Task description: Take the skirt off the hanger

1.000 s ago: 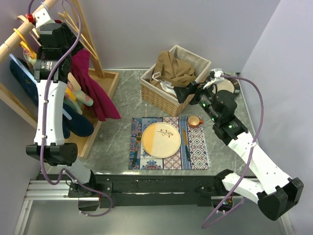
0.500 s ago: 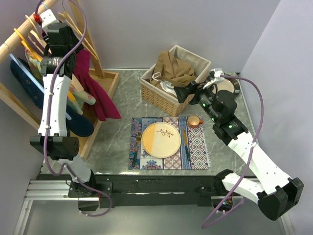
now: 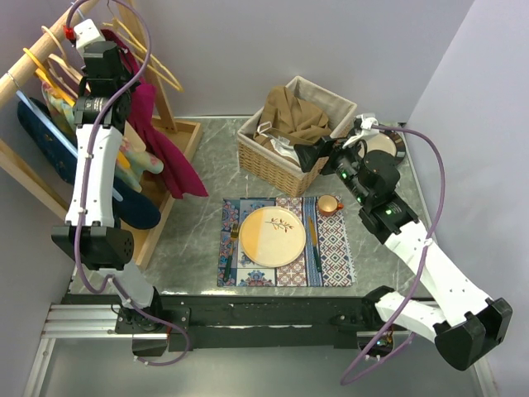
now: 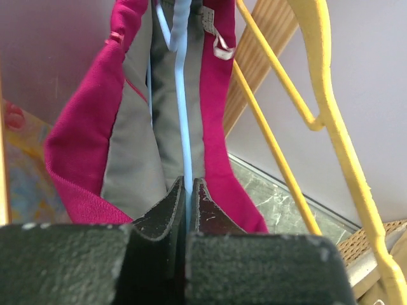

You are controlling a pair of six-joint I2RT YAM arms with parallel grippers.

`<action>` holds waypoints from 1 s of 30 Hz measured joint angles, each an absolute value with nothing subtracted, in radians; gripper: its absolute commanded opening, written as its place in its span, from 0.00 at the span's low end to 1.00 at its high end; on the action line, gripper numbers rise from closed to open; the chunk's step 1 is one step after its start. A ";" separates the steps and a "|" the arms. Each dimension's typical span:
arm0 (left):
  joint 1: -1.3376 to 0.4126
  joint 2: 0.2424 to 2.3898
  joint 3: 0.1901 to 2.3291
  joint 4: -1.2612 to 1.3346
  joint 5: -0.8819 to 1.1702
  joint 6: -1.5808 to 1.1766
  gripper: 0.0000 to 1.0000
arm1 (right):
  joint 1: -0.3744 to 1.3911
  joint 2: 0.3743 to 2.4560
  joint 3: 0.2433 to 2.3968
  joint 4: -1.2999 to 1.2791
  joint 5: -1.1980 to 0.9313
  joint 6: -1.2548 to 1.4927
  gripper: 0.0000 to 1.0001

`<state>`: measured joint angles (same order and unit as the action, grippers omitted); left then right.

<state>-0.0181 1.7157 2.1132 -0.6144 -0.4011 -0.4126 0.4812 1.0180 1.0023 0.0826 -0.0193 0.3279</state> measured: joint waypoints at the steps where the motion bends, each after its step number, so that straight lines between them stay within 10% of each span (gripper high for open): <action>1: -0.018 1.716 2.113 -0.613 -0.397 -0.411 0.01 | 0.481 1.020 1.002 0.083 -0.020 0.328 1.00; 30: -0.047 1.570 2.190 -0.678 -0.337 -0.402 0.01 | 0.484 0.947 1.002 0.083 -0.035 0.352 1.00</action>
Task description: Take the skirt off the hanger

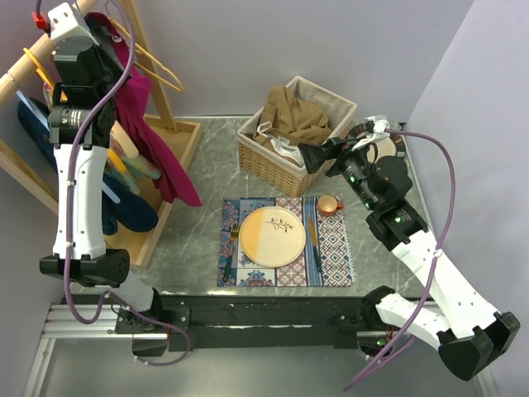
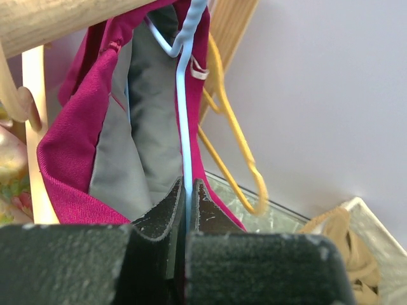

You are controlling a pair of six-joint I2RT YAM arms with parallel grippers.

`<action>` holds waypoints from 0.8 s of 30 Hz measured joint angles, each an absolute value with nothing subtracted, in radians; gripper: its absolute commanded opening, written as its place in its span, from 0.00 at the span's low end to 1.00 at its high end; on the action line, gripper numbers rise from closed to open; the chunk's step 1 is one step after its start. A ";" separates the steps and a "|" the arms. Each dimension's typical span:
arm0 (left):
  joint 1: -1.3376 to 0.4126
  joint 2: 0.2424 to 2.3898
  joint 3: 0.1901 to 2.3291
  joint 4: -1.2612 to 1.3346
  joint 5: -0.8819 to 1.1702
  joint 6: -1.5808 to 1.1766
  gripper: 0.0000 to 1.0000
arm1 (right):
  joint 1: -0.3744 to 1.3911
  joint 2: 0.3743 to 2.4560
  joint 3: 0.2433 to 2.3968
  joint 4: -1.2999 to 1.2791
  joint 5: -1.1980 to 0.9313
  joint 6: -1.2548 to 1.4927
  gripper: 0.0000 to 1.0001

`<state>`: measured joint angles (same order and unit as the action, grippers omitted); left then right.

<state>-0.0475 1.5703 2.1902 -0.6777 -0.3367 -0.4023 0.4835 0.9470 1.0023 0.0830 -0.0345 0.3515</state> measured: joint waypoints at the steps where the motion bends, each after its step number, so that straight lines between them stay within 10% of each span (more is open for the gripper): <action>1: -0.048 1.563 2.187 -0.680 -0.329 -0.403 0.01 | 0.486 0.948 1.002 0.082 -0.034 0.352 1.00; 24: -0.067 1.222 2.015 -0.749 -0.049 -0.493 0.01 | 0.929 1.163 1.179 0.096 -0.059 0.411 1.00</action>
